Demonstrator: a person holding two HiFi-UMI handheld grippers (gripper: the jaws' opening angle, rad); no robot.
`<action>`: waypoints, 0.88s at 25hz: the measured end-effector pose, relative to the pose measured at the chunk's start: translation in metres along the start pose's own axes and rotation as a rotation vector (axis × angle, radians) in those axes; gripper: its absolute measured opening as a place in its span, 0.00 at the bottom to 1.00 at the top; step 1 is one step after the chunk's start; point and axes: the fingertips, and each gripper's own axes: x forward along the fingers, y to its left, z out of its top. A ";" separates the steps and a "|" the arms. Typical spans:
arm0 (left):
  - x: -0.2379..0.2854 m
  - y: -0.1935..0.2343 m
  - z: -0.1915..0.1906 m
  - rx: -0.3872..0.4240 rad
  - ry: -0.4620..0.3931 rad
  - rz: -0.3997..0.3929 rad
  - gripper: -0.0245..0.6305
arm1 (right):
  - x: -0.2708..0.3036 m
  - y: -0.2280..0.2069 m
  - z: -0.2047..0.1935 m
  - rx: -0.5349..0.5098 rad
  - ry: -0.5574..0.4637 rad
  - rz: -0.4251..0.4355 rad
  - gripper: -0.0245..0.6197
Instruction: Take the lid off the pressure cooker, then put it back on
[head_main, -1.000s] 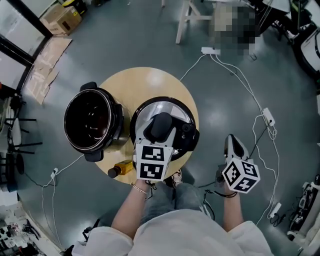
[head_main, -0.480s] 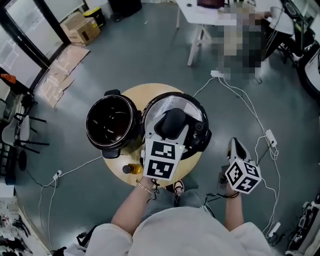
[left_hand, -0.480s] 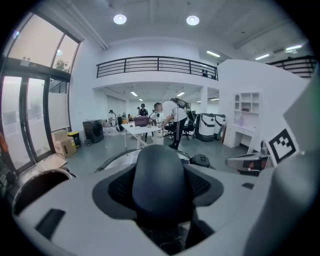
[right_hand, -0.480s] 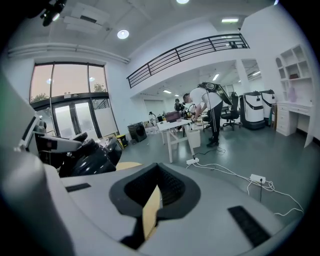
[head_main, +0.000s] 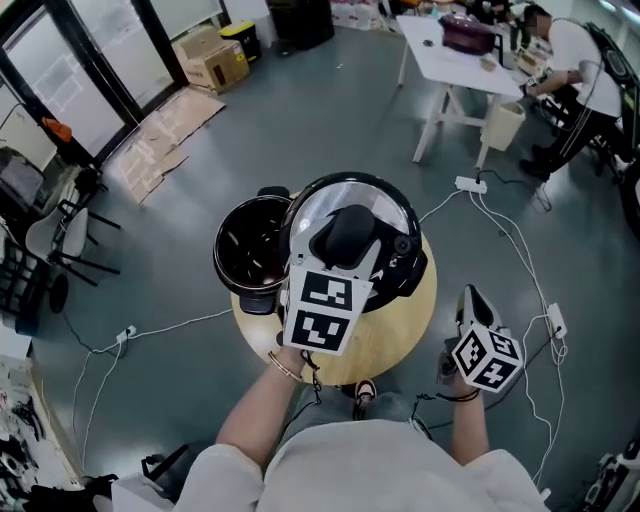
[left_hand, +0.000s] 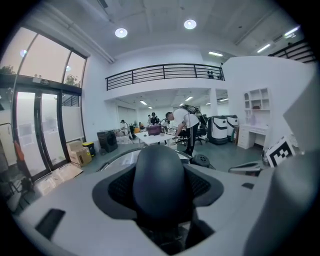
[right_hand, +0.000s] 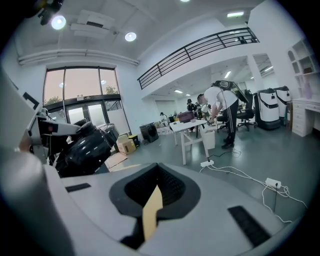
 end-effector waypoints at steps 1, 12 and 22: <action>-0.003 0.010 0.000 -0.008 0.000 0.018 0.45 | 0.005 0.005 0.000 -0.004 0.005 0.013 0.04; -0.044 0.119 -0.022 -0.119 0.040 0.217 0.45 | 0.051 0.068 0.004 -0.069 0.046 0.133 0.04; -0.066 0.189 -0.057 -0.200 0.089 0.276 0.45 | 0.081 0.131 -0.001 -0.123 0.091 0.188 0.04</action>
